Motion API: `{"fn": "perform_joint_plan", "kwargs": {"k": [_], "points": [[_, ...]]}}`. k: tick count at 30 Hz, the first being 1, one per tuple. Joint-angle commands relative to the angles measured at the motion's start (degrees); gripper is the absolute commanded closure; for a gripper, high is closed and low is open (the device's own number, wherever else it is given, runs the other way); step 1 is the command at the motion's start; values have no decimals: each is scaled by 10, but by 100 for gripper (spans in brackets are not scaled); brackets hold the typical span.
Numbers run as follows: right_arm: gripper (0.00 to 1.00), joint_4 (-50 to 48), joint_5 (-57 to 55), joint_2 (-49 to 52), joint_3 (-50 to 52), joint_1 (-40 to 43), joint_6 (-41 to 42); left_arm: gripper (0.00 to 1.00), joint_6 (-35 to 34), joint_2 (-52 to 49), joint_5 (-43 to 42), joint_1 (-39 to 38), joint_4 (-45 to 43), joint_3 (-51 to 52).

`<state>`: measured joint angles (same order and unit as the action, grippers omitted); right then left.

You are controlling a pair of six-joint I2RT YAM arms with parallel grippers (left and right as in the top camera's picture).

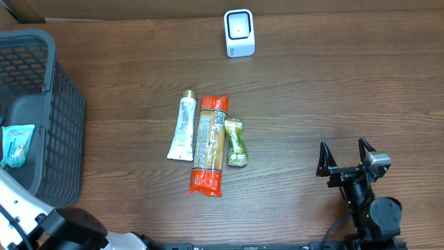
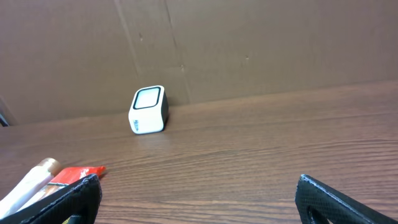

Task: Scan the item barcode
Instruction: 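Move the left gripper back into the basket toward the green tissue pack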

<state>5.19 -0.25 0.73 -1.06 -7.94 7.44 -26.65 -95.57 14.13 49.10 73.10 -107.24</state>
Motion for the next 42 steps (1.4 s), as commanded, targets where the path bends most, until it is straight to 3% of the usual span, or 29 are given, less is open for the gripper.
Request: {"fn": "perform_joint_plan", "kwargs": {"k": [1,6,10,11,18,23,27,42], "points": [[0,-4,0,-6,6,2,-2,3,111,2,49,-5,-72,68],[0,-4,0,-6,6,2,-2,0,213,2,36,-5,-195,136],[0,-4,0,-6,6,2,-2,0,454,-3,-38,-16,-284,191],[0,-4,0,-6,6,2,-2,0,468,-5,-42,-20,-297,202],[0,-4,0,-6,6,2,-2,1,501,-45,-75,-22,-357,249],[0,-4,0,-6,6,2,-2,4,565,-121,-80,-24,-376,250],[0,-4,0,-6,6,2,-2,9,565,-160,-80,-24,-392,250],[0,-4,0,-6,6,2,-2,6,595,-195,-53,-11,-469,248]]}}
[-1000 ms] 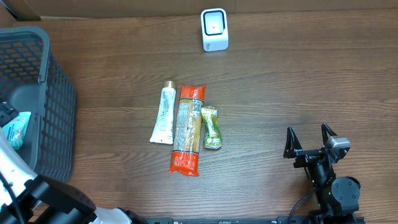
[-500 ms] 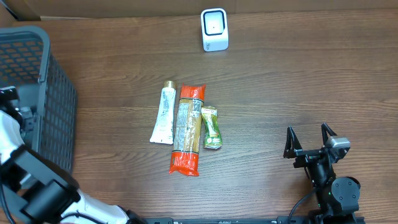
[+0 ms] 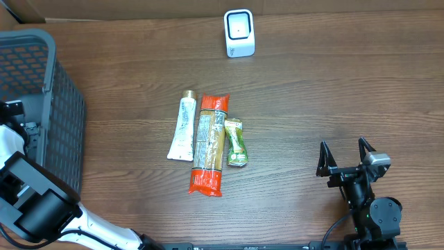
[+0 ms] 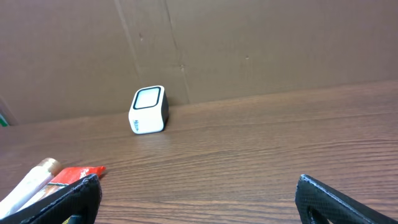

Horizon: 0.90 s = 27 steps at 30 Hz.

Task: Scan the item barcode
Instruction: 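Move the left gripper back into the basket toward the green tissue pack, then grasp the mint-green tissue pack with the left gripper and lift it out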

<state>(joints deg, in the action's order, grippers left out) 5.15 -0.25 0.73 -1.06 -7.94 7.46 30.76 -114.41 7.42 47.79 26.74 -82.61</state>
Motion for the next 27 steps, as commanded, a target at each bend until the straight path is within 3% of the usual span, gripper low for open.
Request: {"fn": "perform_joint_plan", "kwargs": {"k": [1,9,12,18,20,24,27], "points": [[0,-4,0,-6,6,1,-2,6,21,-7,17,2,-4,2],[0,-4,0,-6,6,2,-2,7,19,-23,15,37,-4,3],[0,-4,0,-6,6,2,-2,11,18,-40,0,45,-4,3],[0,-4,0,-6,6,2,-2,42,14,-59,-2,33,5,3],[0,-4,0,-6,6,2,-2,56,14,-59,-2,29,4,3],[0,-4,0,-6,6,1,-2,95,2,-59,-2,19,9,3],[0,-4,0,-6,6,2,-2,96,-22,-57,1,7,19,2]]}}
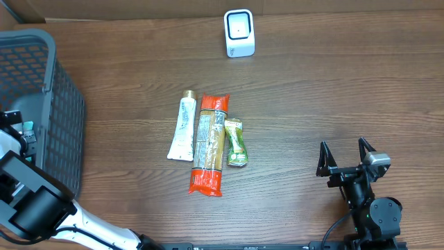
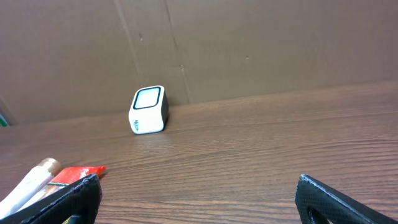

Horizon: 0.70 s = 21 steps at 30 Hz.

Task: Scan the item barcode
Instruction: 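Grasp the mint-green tissue pack with the left gripper and lift it out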

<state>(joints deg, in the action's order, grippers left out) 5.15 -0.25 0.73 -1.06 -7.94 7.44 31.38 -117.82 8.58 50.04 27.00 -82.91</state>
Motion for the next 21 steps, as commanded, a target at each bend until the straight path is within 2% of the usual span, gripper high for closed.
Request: {"fn": "perform_joint_plan", "kwargs": {"k": [1,6,12,14,18,21], "points": [[0,-4,0,-6,6,2,-2,96,-38,-19,-9,-21,19,5],[0,-4,0,-6,6,2,-2,96,-100,31,-5,-57,16,-15],[0,-4,0,-6,6,2,-2,96,-187,121,8,-96,38,-109],[0,-4,0,-6,6,2,-2,96,-223,156,8,-107,57,-149],[0,-4,0,-6,6,2,-2,96,-240,233,16,-135,117,-211],[0,-4,0,-6,6,2,-2,96,-284,287,22,-149,150,-223]]}}
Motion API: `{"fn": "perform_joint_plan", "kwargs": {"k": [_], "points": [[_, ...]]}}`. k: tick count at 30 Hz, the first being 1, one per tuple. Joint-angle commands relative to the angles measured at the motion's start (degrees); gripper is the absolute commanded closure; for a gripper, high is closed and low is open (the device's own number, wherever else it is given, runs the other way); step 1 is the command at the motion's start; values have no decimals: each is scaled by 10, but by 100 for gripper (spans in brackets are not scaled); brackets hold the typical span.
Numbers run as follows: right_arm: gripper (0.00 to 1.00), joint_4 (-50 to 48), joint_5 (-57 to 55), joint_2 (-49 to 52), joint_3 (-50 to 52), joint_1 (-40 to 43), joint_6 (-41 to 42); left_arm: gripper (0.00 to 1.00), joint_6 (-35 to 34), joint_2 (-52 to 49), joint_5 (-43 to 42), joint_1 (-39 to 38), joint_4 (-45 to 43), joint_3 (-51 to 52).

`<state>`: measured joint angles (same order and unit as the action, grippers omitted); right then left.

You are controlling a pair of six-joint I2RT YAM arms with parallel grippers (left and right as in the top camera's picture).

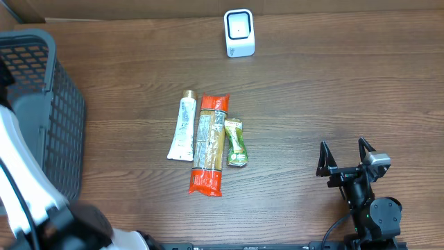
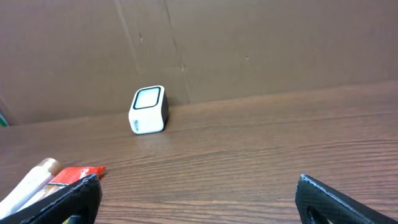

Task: Scan the item barcode
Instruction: 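Grasp the mint-green tissue pack with the left gripper and lift it out, then place the tissue pack on the table left of the white tube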

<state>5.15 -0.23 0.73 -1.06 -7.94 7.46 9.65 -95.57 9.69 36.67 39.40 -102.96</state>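
Three items lie side by side mid-table: a white tube (image 1: 182, 128), a long packet with orange ends (image 1: 209, 144) and a small green sachet (image 1: 236, 142). The white barcode scanner (image 1: 239, 32) stands at the back edge; in the right wrist view the scanner (image 2: 148, 110) faces me, with the tube's cap (image 2: 45, 167) and the packet's orange end (image 2: 79, 173) low on the left. My right gripper (image 1: 344, 157) rests open at the front right, nothing between its fingers (image 2: 74, 200). Only a white link of the left arm (image 1: 21, 167) shows; its gripper is out of view.
A dark mesh basket (image 1: 66, 118) stands at the left edge, with the left arm crossing it. A brown cardboard wall (image 2: 249, 50) rises behind the scanner.
The left arm has shifted: its white link now crosses the basket from the left edge. The bit of teal seen at its end is gone from sight. Right arm and table items are unchanged.
A teal packet showed over the basket floor at the left edge. Then the left arm's end was there, hiding it, and afterwards a sliver of teal showed beside it. Now neither packet nor left gripper shows. The right gripper stayed open in place.
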Motion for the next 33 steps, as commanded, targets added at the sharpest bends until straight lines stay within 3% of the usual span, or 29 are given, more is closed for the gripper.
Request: {"fn": "perform_joint_plan", "kwargs": {"k": [1,6,11,16,23,33], "points": [[0,-4,-1,-6,6,2,-2,96,-82,85,5,-22,41,-23],[0,-4,-1,-6,6,2,-3,96,-141,154,-84,-78,155,-23],[0,-4,-1,-6,6,2,-2,96,-206,157,-186,-158,278,-13],[0,-4,-1,-6,6,2,-2,96,-196,132,-179,-261,311,49],[0,-4,-1,-6,6,2,-2,96,-133,106,-132,-348,233,213],[0,-4,-1,-6,6,2,-2,95,-98,34,-112,-360,18,409]]}}
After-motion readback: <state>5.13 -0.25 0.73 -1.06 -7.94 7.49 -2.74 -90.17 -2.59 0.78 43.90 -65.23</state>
